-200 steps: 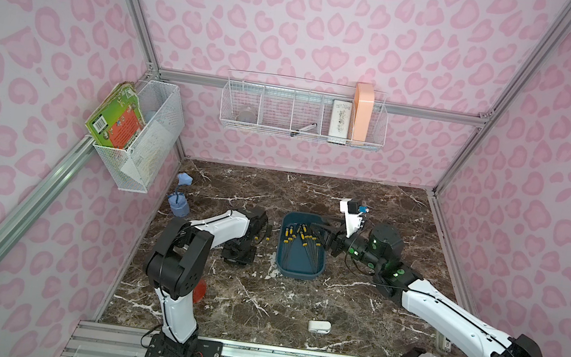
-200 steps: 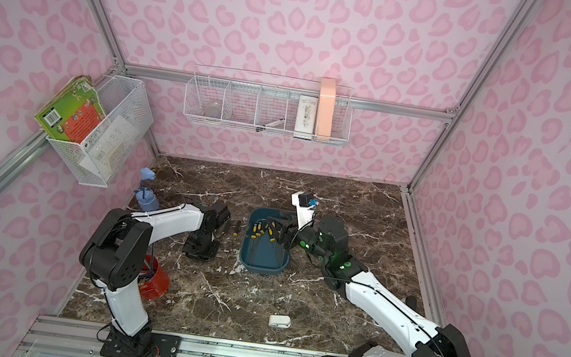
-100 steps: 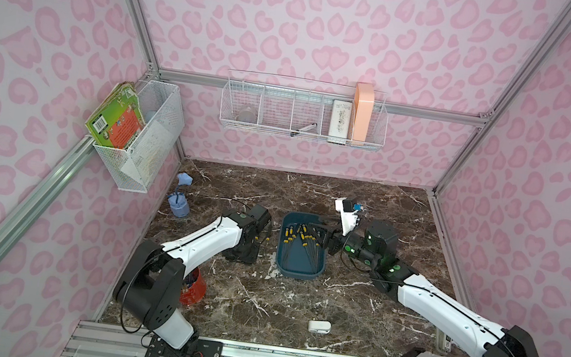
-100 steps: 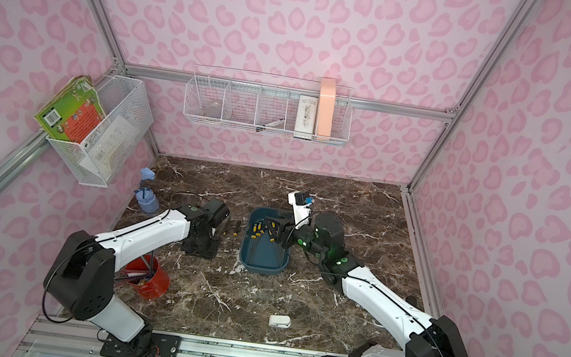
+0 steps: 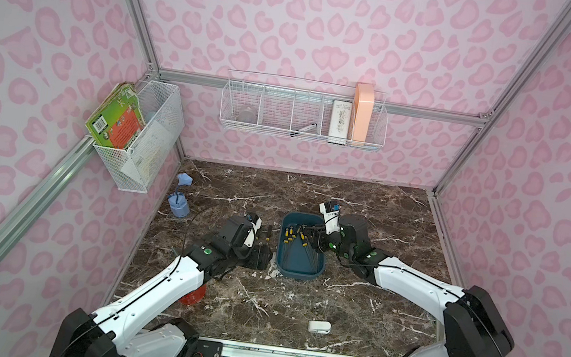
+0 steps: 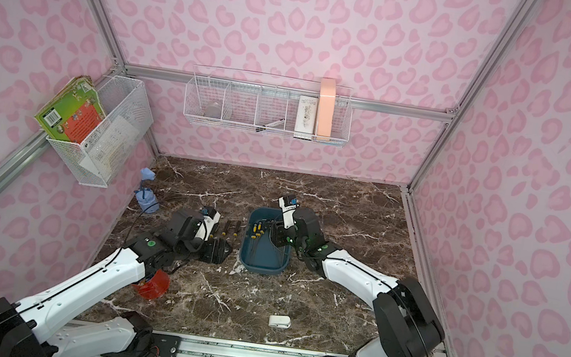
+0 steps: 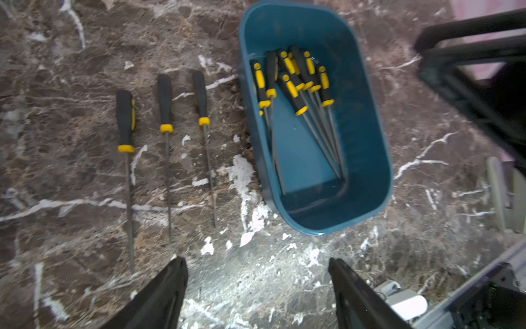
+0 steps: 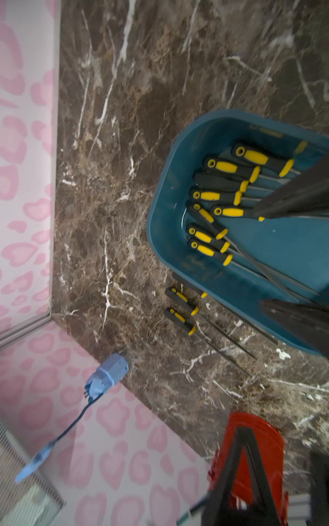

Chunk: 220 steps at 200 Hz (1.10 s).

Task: Take the file tool out of the storage box
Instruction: Pick up the file tool from the storage box.

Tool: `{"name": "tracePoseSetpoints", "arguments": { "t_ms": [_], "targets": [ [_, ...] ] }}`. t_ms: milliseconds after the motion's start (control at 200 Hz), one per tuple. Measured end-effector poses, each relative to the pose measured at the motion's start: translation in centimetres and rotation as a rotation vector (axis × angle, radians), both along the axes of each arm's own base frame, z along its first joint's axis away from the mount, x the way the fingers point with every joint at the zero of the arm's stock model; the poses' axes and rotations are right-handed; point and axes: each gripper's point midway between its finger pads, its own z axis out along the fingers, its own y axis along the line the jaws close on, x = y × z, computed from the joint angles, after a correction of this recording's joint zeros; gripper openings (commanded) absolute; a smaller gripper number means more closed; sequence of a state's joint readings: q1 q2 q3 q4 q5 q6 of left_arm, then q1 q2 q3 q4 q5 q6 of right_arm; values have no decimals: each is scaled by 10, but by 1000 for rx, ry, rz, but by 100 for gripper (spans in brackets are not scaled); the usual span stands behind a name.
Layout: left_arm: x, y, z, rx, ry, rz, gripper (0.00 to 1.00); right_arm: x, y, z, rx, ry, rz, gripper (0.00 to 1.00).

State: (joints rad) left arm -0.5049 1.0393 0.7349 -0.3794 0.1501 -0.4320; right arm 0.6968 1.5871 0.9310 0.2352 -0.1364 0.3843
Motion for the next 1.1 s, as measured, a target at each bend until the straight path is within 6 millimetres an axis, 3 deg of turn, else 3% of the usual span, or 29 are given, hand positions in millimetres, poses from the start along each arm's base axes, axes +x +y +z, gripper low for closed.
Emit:
{"name": "tracePoseSetpoints", "arguments": {
  "t_ms": [180,425,620,810,1100],
  "targets": [
    [-3,-17,32,-170,-158,-69,82,26,14,-32,-57,58,5,34],
    [-11,-30,62,-270,-278,-144,82,31,21,-83,-176,160,12,31],
    [-9,-37,55,-285,-274,-179,82,35,28,-93,-296,156,-7,28],
    [-6,-46,50,-296,-257,-208,82,41,17,-110,-385,185,-34,23],
    [-7,-50,45,-305,-248,-229,82,33,22,-126,-440,214,11,21]
  ]
}}
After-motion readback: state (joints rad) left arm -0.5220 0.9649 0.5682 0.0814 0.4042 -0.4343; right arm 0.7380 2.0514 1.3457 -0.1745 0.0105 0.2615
